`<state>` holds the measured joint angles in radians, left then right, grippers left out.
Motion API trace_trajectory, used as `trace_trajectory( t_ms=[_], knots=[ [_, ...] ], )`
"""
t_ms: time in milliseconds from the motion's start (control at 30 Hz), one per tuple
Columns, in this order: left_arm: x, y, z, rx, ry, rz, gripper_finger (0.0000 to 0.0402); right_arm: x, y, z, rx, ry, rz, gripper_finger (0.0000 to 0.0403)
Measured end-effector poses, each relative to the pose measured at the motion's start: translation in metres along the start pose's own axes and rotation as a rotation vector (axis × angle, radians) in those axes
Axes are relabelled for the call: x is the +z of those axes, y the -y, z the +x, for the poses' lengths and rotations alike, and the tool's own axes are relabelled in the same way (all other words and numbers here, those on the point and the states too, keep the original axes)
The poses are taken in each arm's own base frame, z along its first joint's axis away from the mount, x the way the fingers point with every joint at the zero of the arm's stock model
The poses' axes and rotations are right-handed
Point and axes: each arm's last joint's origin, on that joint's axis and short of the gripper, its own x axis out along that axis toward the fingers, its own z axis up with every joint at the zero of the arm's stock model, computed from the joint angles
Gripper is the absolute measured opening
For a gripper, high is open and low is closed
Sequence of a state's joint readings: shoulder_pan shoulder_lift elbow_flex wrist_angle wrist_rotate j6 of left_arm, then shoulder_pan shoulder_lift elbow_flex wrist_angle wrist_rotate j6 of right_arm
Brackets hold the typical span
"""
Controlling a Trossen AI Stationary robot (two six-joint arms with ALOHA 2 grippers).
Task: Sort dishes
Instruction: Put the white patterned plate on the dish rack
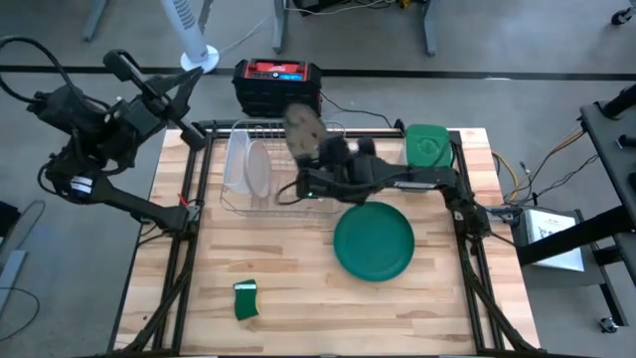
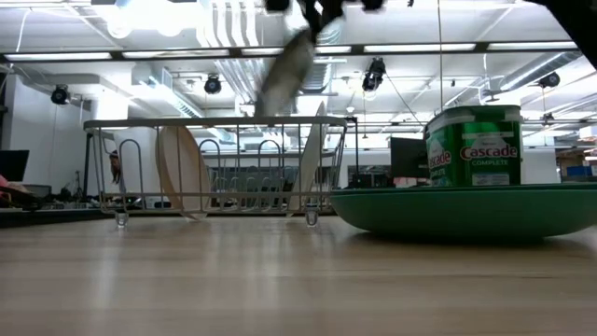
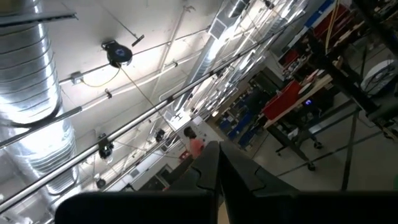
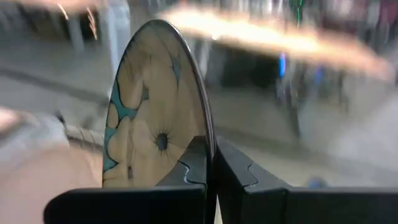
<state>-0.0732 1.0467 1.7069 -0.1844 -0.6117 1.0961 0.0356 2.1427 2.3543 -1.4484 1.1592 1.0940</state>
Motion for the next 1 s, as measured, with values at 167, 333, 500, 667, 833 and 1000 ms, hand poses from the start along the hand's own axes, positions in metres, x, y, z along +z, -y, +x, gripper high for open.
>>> trace_trajectory(
  t_ms=[167,333,500,667,833,1000],
  knots=[
    [-0.002,0.005,0.008,0.008,-0.027,0.005,0.0000,-0.015,-0.003,0.004,-0.040,-0.011,0.032,0.0000],
    [-0.003,0.016,0.018,-0.009,-0.041,0.027,0.0000,-0.014,-0.002,0.005,-0.043,-0.003,0.011,0.0000],
    [-0.004,0.025,0.028,-0.020,-0.062,0.047,0.0000,-0.013,-0.002,0.006,-0.047,0.006,0.015,0.0000],
    [-0.005,0.032,0.034,-0.030,-0.072,0.050,0.0000,-0.020,-0.009,0.012,-0.043,0.015,0.049,0.0000],
    [-0.005,0.030,0.033,-0.023,-0.070,0.032,0.0000,-0.036,-0.021,0.022,-0.048,0.069,0.058,0.0000],
    [-0.005,0.025,0.028,-0.012,-0.065,0.020,0.0000,-0.048,-0.028,0.028,-0.066,0.127,0.065,0.0000]
  ],
)
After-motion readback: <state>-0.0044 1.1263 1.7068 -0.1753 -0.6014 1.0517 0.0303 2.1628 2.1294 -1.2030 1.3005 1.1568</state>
